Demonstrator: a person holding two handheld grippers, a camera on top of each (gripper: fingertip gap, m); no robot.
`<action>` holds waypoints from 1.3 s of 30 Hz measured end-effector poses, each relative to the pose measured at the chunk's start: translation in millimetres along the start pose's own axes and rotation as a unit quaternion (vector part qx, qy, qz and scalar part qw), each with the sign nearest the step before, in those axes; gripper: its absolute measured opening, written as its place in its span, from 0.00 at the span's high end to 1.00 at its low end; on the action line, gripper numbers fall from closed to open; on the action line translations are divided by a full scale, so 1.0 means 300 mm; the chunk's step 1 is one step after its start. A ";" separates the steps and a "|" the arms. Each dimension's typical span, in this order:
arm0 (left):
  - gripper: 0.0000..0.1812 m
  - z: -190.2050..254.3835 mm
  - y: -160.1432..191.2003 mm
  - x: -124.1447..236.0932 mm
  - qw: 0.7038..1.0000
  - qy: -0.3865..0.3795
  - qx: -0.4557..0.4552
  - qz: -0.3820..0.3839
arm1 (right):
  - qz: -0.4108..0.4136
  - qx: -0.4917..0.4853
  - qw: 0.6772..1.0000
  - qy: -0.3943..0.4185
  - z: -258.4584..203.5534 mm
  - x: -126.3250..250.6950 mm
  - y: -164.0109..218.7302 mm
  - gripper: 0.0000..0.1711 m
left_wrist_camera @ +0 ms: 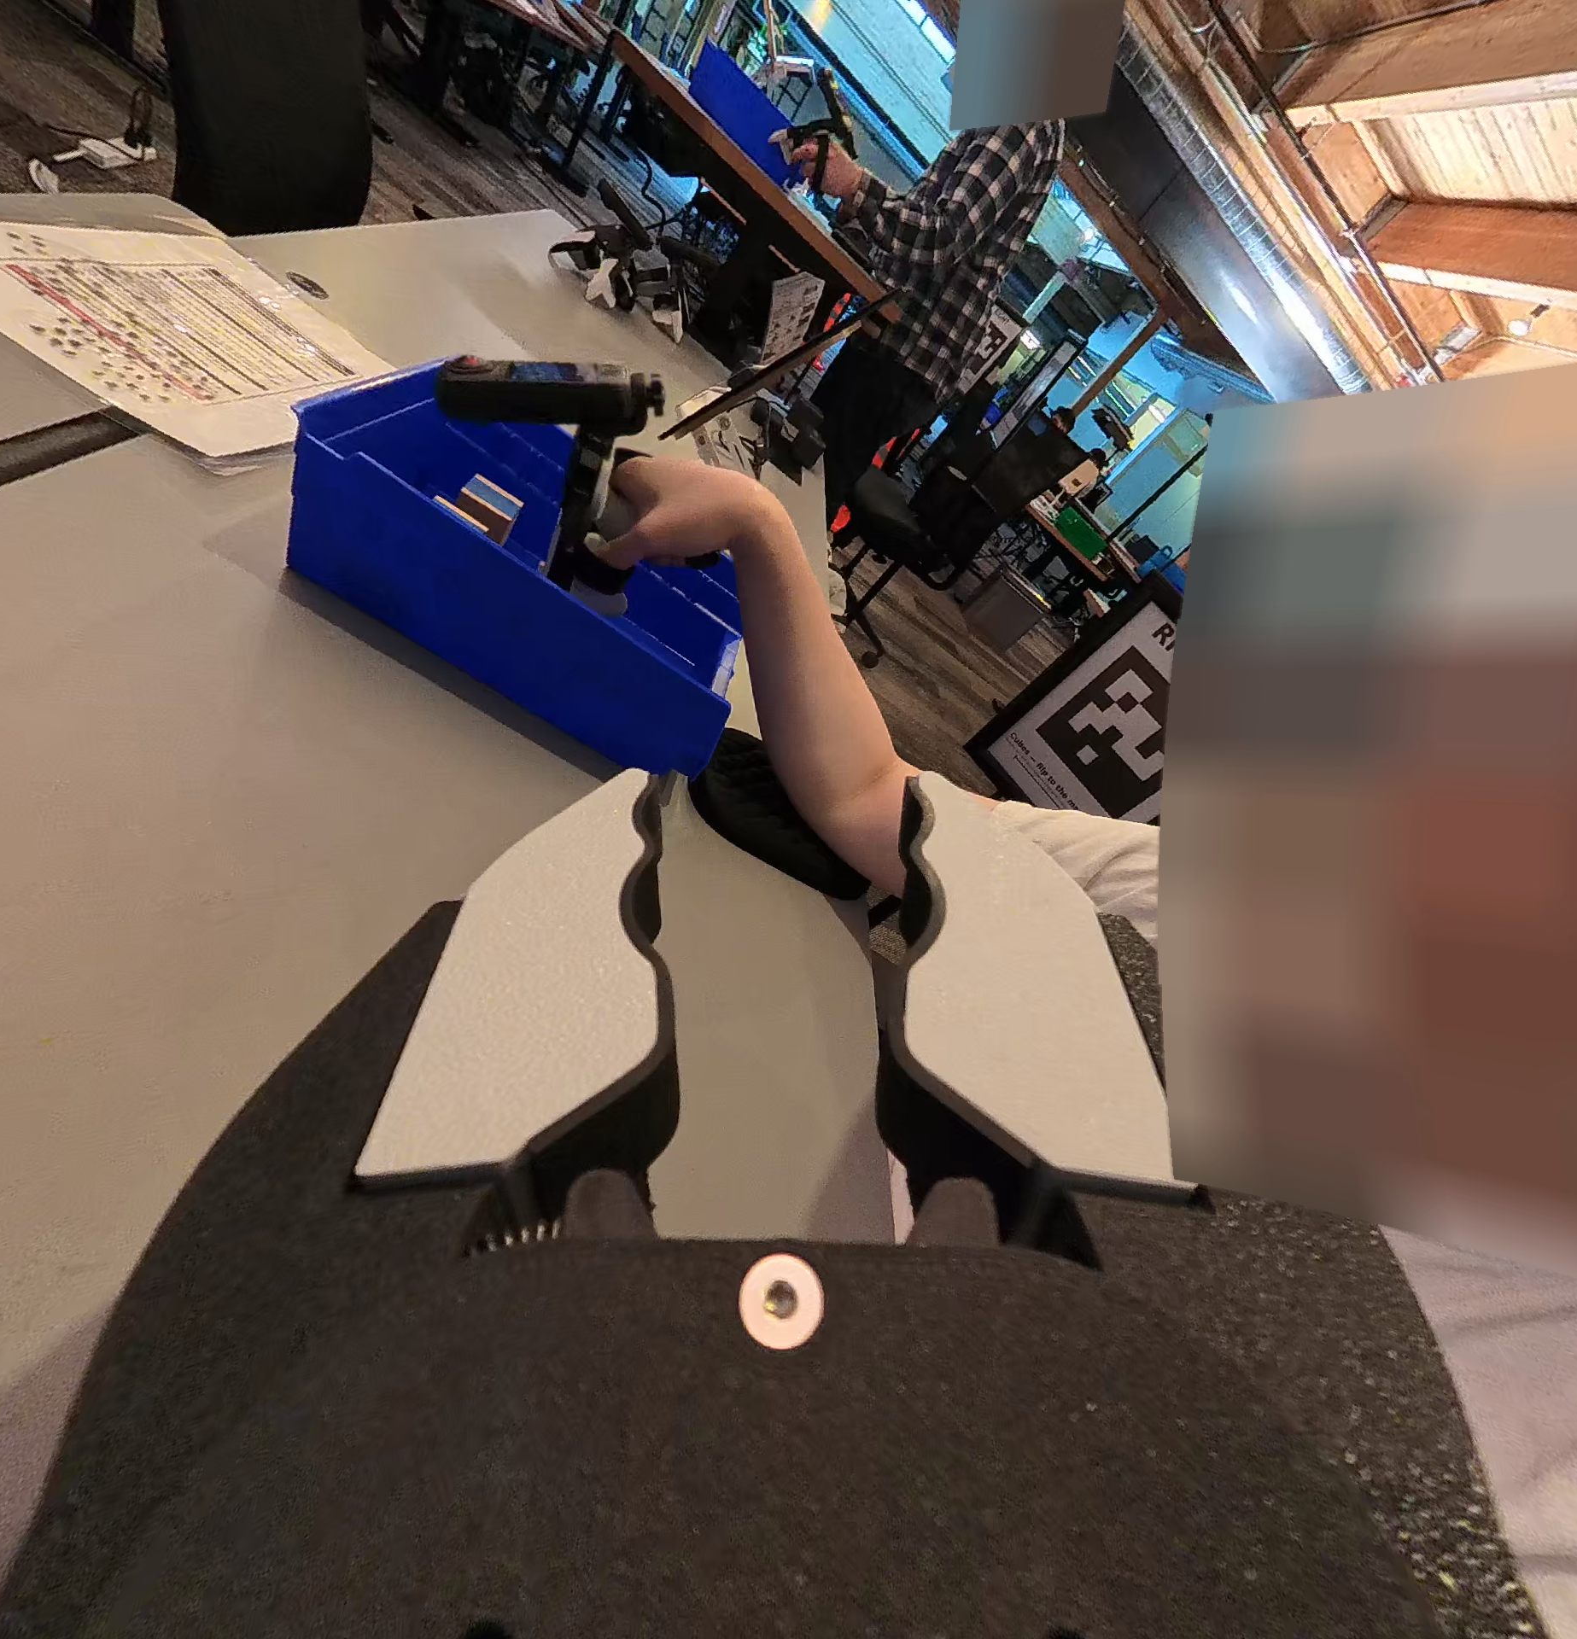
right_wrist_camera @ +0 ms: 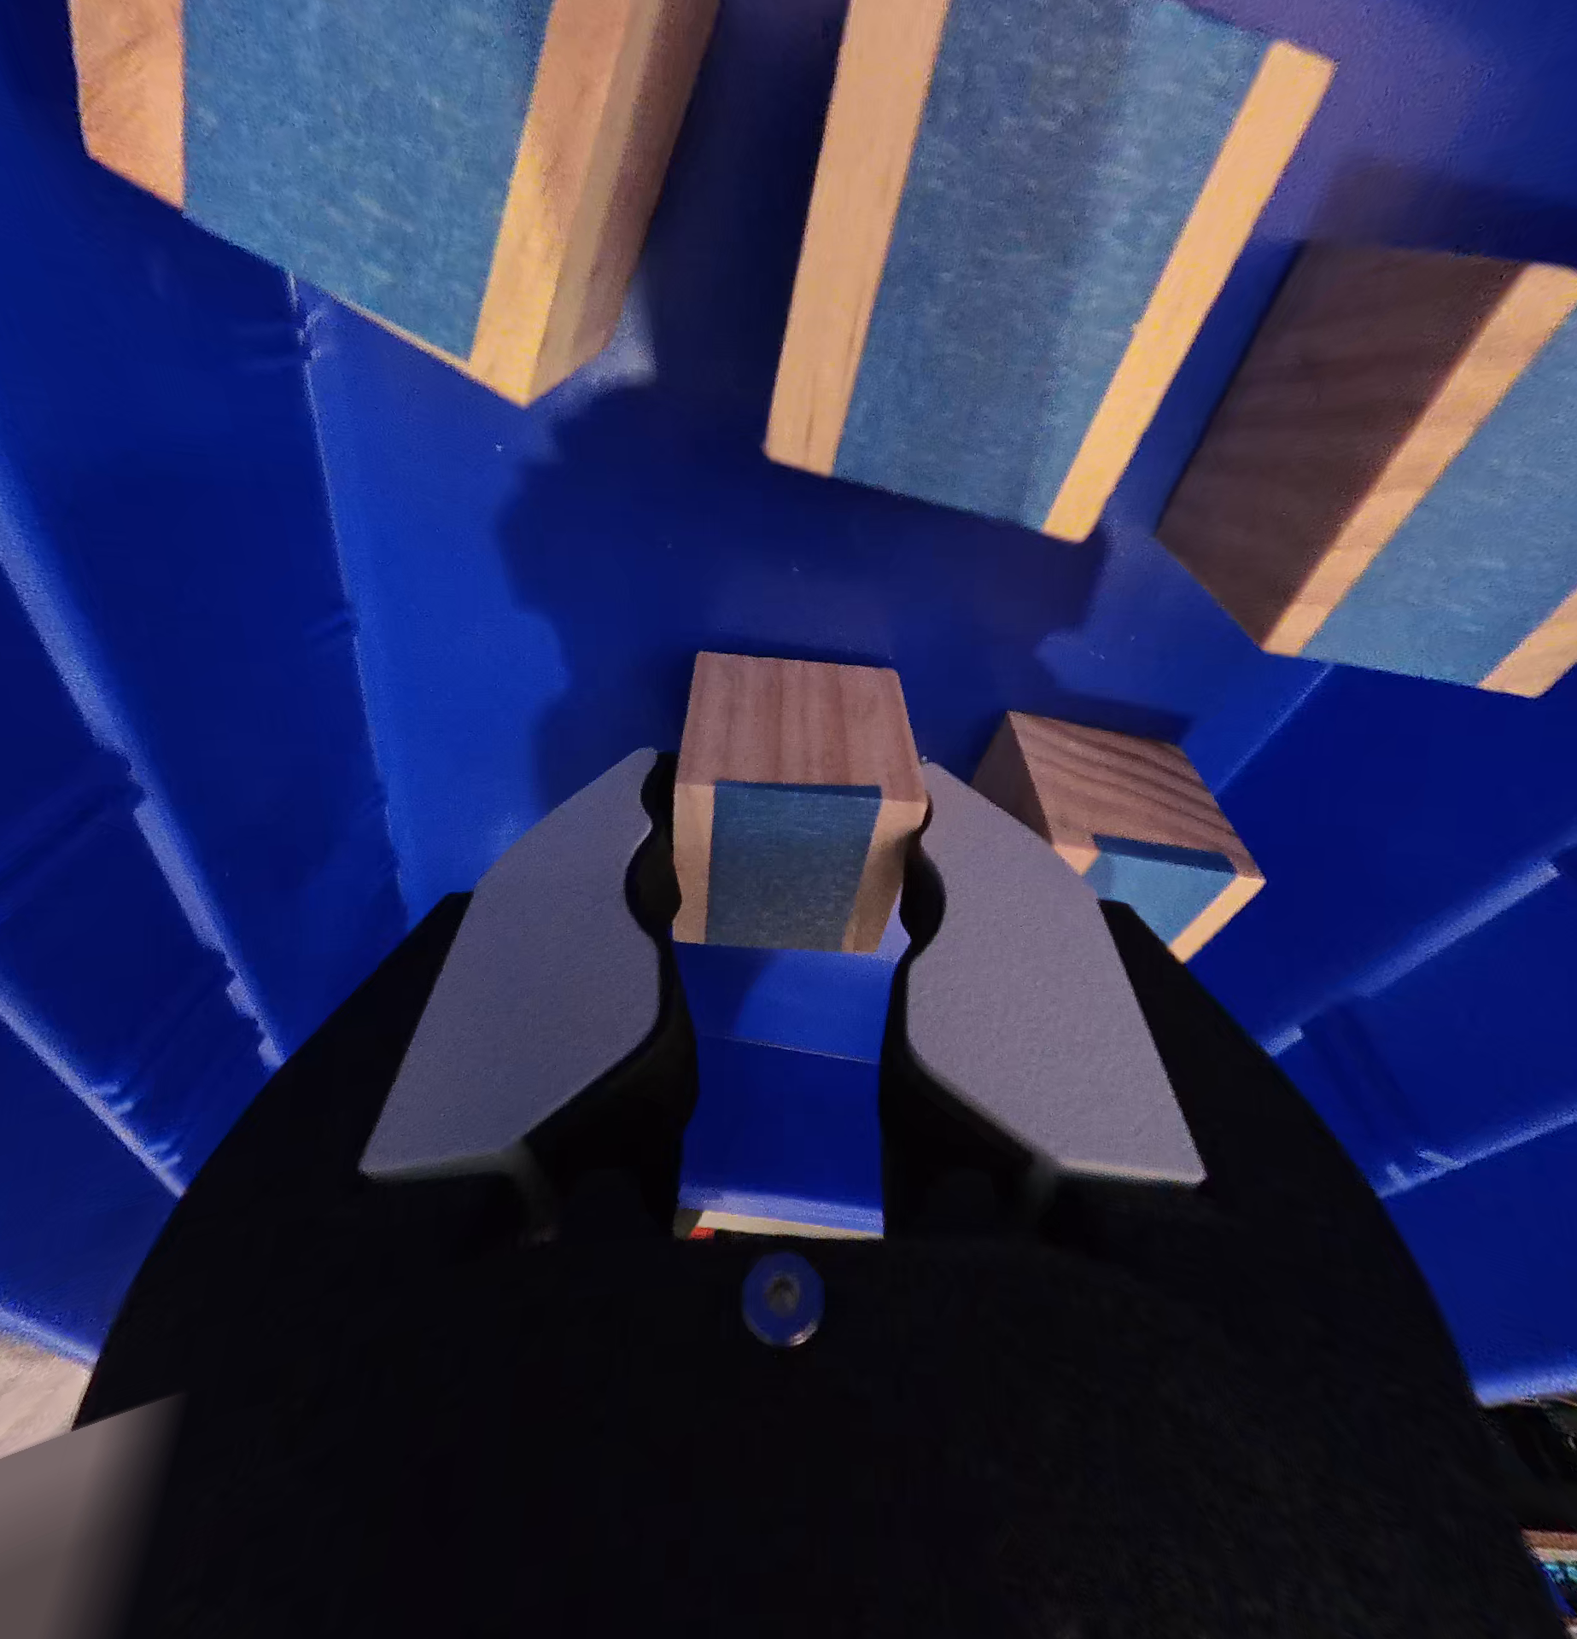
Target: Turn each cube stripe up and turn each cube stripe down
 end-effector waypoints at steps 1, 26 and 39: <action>0.72 0.000 -0.001 0.001 1.000 0.000 0.000 0.001 | -0.003 -0.003 1.000 0.002 0.000 -0.006 -0.004 0.72; 0.72 0.010 -0.132 0.480 0.933 -0.302 -0.150 0.126 | 0.358 0.058 0.924 0.119 -0.091 0.544 0.030 0.70; 0.76 -0.347 0.077 0.900 0.782 -0.624 0.007 0.000 | 0.689 0.190 0.657 0.242 -0.289 0.953 0.087 0.69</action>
Point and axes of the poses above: each gripper's, where its closed fingertips meet, x back along the fingers, y out of its underside, z = x × y across the jaws, the point moved 2 cm from there along x, back along the fingers
